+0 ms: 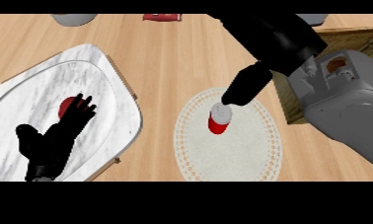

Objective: Pick the can from the placemat and place it in the basket

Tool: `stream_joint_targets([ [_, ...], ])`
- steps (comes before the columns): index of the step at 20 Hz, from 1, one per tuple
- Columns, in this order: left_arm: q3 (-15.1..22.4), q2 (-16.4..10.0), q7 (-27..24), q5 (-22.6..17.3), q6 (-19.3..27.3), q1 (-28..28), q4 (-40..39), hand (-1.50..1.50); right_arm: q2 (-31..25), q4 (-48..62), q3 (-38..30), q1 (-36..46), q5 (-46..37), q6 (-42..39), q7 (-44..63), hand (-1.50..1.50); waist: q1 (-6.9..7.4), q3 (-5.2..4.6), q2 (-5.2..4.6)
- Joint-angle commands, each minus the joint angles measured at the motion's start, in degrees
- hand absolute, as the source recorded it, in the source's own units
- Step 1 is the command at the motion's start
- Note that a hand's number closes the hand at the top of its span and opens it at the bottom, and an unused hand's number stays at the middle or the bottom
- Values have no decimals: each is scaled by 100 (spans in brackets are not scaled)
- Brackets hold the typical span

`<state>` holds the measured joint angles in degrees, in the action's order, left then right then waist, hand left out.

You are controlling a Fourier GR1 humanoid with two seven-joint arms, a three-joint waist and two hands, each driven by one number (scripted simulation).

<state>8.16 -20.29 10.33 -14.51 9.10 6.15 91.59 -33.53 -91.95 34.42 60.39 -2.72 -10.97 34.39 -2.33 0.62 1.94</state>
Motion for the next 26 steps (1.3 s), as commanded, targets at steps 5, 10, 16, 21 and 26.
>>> stream_joint_targets([
  [5, 79, 8, 330, 70, 71, 558, -686, 0, -691, -323, -34, 635, 1525, -2195, 1347, -150, -28, -94, -100],
  [10, 10, -71, 338, -8, -65, 504, -657, 0, -1170, -393, -367, 902, 2293, -2838, 1812, -150, 13, -80, -125],
  [16, 87, -13, 390, 21, -77, 547, -631, 0, -1308, -580, -442, 837, 2765, -2667, 1903, -150, 87, -72, -147],
  [21, 124, 92, 371, 74, -11, 438, -691, 0, -1247, -708, -300, 471, 2600, -2346, 1877, -150, 130, -67, -185],
  [26, -22, -52, 412, -44, -202, 346, -870, 0, -909, -1082, -84, 89, 2230, -1884, 1858, -150, 140, -68, -200],
])
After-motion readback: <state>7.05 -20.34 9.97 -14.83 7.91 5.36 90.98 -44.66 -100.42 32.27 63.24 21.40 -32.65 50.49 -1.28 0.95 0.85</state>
